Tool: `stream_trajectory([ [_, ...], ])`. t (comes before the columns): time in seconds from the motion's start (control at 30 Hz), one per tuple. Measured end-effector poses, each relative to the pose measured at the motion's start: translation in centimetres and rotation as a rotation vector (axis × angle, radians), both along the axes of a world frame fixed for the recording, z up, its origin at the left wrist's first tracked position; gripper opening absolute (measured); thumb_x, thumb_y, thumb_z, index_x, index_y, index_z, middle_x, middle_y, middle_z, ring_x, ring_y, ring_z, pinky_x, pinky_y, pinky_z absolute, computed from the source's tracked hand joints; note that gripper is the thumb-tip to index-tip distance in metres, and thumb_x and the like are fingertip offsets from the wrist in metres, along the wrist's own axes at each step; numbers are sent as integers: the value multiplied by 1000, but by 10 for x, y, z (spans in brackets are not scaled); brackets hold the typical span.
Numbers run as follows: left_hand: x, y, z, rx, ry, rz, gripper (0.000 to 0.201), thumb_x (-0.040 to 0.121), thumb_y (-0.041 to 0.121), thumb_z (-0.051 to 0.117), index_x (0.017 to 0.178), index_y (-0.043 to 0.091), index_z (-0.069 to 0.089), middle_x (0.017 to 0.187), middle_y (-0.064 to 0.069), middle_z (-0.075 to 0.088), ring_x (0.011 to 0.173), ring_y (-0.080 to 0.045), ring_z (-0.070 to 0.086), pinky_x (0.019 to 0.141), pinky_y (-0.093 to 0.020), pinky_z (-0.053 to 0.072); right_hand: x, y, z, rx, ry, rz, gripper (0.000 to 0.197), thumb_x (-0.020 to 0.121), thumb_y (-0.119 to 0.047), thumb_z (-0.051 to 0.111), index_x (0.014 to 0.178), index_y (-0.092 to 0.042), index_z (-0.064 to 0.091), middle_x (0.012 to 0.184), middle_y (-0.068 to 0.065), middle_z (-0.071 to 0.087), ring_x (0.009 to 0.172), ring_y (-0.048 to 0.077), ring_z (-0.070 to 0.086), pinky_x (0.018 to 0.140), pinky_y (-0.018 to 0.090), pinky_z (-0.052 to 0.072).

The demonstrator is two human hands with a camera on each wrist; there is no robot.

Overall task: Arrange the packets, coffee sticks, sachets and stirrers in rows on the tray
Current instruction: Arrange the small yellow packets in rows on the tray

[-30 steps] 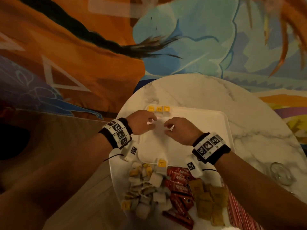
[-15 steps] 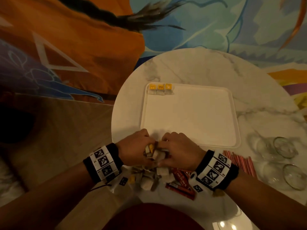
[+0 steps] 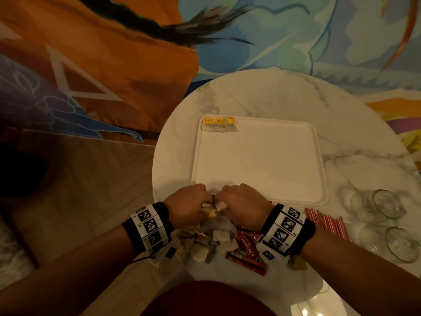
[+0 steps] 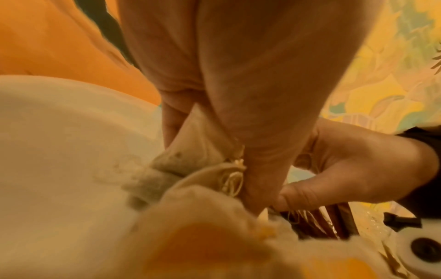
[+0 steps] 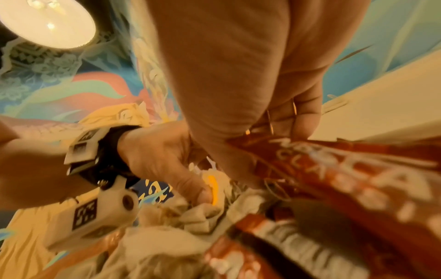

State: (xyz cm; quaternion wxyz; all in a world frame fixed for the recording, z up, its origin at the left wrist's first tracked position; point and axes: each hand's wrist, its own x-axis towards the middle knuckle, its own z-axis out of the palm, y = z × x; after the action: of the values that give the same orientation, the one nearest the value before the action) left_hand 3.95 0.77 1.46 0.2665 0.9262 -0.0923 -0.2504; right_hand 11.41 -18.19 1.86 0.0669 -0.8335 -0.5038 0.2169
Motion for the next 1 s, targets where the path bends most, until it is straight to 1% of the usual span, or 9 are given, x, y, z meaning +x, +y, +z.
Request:
stream_trajectory([
  [0.13,7,0,-4,4,-26,-22,18,89,29,65,105,26,73,80,12,44,78,-17,51,68,-29,34,11,-10,5,97,228,-141,16,90,-25,62,105,-25,66,103,-3,67,94,20,63,80,38,50],
  [0.17,9,1,-4,-11,-45,-16,18,90,30,65,105,24,74,80,13,47,78,-14,51,68,-28,33,13,-13,7,146,268,-182,19,88,-23,65,108,-25,66,105,-3,68,95,18,63,82,37,50],
  [0.3,13,7,-5,-85,-59,72,18,91,32,65,101,21,75,92,6,70,74,-6,56,69,-25,43,25,-24,16,312,398,-322,24,86,-19,72,109,-25,68,105,-11,70,93,6,63,81,32,53],
  [0.5,19,15,-2,-213,-63,204,11,88,31,70,89,21,74,82,7,72,73,-8,66,70,-33,54,37,-29,31,491,535,-484,24,87,-17,75,110,-24,70,107,-11,71,100,6,67,90,33,56],
  [0.57,24,19,3,-324,-65,280,12,88,29,72,91,18,75,81,3,73,73,-14,69,71,-34,57,39,-26,39,590,598,-525,24,87,-12,75,109,-20,70,106,-8,71,99,8,67,90,31,56],
  [0.67,39,20,16,-547,12,481,7,89,15,73,94,10,73,84,-7,73,76,-23,73,72,-34,60,43,-19,49,737,661,-567,23,86,-6,76,107,-15,70,105,-4,72,97,11,68,89,29,56],
  [0.77,55,18,24,-721,138,673,5,93,6,66,95,5,70,84,-10,71,75,-21,70,69,-28,55,47,-7,52,846,669,-605,24,85,-4,76,106,-12,69,104,-3,71,93,8,66,84,24,54],
  [0.87,66,11,28,-931,265,786,16,95,3,58,105,-8,64,88,-18,64,76,-25,62,66,-29,51,48,1,47,903,638,-639,26,85,-3,76,108,-11,68,104,-4,71,91,8,65,82,26,55],
  [1.0,68,0,37,-1147,399,878,19,96,3,48,95,2,66,89,-16,64,77,-28,65,64,-31,49,46,6,34,860,490,-636,27,85,-9,77,109,-17,69,103,-7,71,89,13,67,79,28,56],
])
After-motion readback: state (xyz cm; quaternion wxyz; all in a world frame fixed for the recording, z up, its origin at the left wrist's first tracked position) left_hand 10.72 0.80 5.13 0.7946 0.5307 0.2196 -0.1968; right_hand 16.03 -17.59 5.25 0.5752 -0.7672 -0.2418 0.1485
